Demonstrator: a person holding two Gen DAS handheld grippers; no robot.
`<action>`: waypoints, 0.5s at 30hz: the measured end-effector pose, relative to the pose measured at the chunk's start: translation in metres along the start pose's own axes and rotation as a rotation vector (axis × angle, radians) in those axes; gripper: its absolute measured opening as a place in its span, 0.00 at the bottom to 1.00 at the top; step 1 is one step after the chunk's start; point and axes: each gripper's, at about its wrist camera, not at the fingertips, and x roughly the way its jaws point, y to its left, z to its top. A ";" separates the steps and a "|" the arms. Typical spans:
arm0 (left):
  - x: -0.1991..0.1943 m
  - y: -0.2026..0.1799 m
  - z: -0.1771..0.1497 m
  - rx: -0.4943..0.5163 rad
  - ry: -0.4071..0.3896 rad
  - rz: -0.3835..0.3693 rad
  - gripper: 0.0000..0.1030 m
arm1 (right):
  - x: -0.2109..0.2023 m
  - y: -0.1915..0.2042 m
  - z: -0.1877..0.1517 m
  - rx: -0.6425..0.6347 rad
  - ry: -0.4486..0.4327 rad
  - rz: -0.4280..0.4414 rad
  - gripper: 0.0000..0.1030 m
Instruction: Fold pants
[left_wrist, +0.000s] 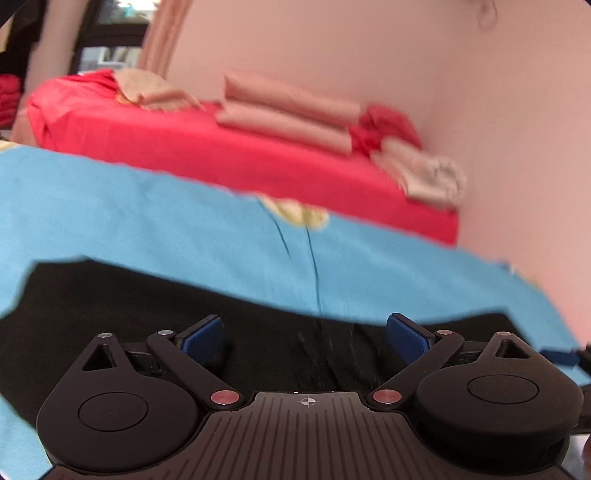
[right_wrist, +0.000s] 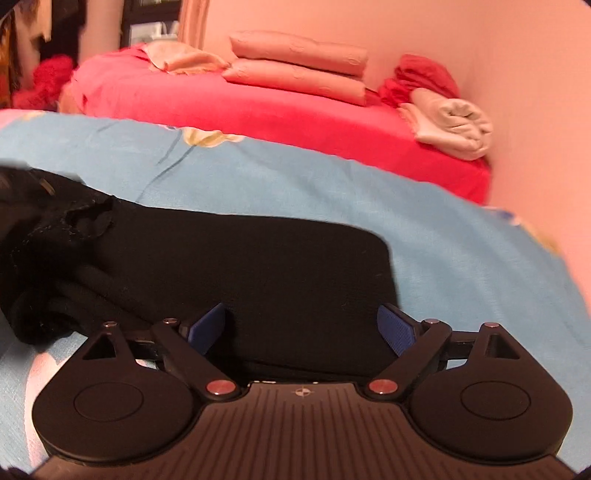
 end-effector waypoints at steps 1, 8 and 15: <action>-0.011 0.005 0.005 0.005 -0.026 0.009 1.00 | -0.008 0.005 0.002 -0.014 -0.022 -0.027 0.86; -0.070 0.079 0.017 0.081 -0.093 0.299 1.00 | -0.063 0.119 -0.007 -0.456 -0.261 -0.015 0.86; -0.092 0.196 -0.007 -0.198 0.023 0.465 1.00 | -0.064 0.278 -0.019 -0.785 -0.328 0.115 0.82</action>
